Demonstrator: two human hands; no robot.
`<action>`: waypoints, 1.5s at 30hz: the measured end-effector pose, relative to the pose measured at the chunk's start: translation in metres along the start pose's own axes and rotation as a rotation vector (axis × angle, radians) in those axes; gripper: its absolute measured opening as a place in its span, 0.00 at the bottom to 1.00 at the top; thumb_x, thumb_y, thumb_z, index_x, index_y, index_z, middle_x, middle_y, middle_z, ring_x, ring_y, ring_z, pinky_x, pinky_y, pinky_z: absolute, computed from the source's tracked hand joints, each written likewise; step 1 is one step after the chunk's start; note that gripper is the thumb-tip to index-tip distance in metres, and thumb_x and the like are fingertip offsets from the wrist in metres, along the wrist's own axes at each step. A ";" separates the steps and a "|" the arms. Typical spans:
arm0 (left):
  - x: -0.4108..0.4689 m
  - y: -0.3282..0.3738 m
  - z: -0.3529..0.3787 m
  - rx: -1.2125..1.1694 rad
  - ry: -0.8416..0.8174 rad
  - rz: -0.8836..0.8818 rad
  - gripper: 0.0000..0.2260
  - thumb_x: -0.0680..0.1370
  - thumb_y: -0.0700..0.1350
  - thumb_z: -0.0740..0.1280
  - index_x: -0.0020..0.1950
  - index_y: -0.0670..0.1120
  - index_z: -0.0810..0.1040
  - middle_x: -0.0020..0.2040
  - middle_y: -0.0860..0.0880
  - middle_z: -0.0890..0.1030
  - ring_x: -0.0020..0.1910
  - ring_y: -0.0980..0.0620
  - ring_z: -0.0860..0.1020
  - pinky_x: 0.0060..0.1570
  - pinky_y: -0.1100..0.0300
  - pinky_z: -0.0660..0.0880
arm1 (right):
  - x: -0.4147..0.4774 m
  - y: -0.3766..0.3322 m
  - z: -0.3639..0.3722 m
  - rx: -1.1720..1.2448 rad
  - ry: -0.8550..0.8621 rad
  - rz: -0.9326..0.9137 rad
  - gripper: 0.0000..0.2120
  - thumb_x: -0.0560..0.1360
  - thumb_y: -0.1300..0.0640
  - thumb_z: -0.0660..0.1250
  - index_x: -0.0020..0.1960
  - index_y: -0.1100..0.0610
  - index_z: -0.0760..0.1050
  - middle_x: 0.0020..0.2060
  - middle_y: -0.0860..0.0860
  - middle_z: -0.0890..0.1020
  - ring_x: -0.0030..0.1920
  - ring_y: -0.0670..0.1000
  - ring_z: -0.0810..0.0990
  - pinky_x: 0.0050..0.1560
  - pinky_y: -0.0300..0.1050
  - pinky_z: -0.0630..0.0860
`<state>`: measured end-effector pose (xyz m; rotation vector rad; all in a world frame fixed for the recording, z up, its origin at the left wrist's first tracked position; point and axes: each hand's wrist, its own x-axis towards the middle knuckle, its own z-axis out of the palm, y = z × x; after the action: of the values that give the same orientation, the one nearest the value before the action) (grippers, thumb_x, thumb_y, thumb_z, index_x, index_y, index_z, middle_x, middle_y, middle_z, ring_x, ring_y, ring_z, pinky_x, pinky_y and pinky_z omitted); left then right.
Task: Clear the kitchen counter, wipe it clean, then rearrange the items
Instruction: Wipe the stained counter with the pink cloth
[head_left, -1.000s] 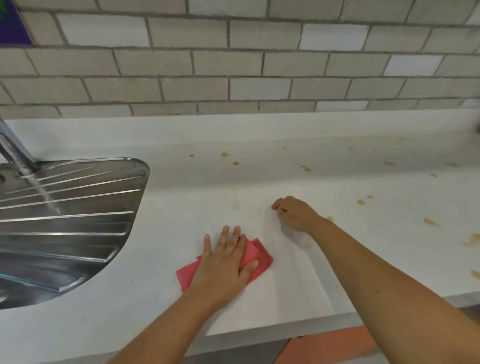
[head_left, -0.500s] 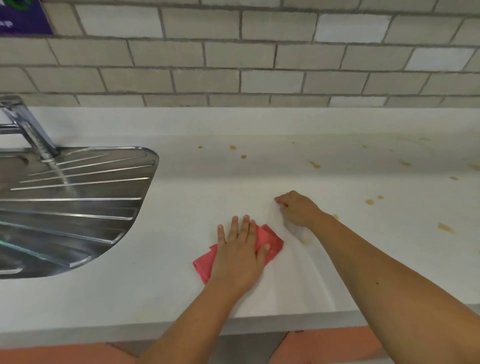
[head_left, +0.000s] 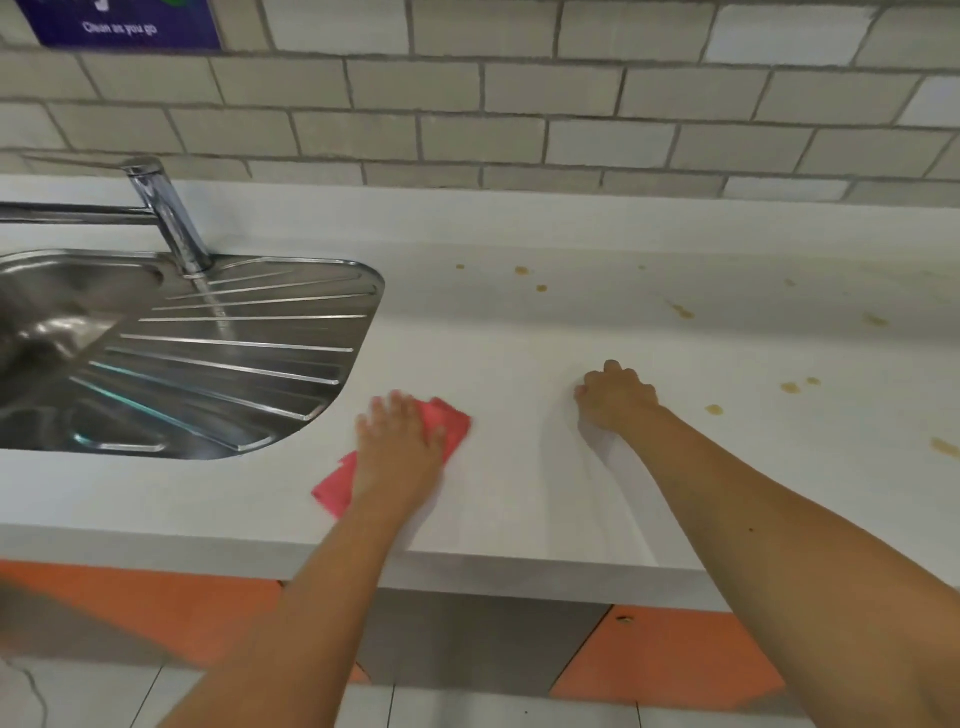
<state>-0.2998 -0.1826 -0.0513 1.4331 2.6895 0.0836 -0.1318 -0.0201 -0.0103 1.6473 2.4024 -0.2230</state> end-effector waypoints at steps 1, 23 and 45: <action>-0.005 0.011 0.002 -0.023 0.008 0.062 0.26 0.82 0.52 0.44 0.76 0.38 0.46 0.77 0.40 0.47 0.76 0.40 0.46 0.73 0.46 0.44 | -0.004 -0.007 -0.004 0.032 0.024 -0.018 0.18 0.81 0.53 0.50 0.68 0.55 0.68 0.65 0.55 0.66 0.66 0.57 0.66 0.63 0.51 0.65; 0.006 -0.126 -0.070 -1.287 0.512 -0.026 0.10 0.81 0.44 0.55 0.54 0.48 0.76 0.49 0.51 0.78 0.51 0.54 0.75 0.52 0.71 0.69 | -0.127 -0.198 0.068 0.206 0.067 -0.977 0.24 0.77 0.60 0.55 0.73 0.54 0.62 0.74 0.52 0.61 0.75 0.52 0.55 0.75 0.53 0.48; 0.019 -0.157 -0.062 -1.367 0.360 0.006 0.19 0.83 0.52 0.47 0.57 0.47 0.75 0.50 0.49 0.79 0.54 0.50 0.78 0.50 0.67 0.66 | -0.069 -0.209 0.061 0.230 0.255 -0.716 0.23 0.80 0.59 0.53 0.74 0.51 0.60 0.75 0.49 0.60 0.76 0.50 0.55 0.74 0.53 0.56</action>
<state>-0.4466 -0.2549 -0.0057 0.9182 1.8584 1.8383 -0.2970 -0.1725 -0.0508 0.8464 3.1820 -0.4337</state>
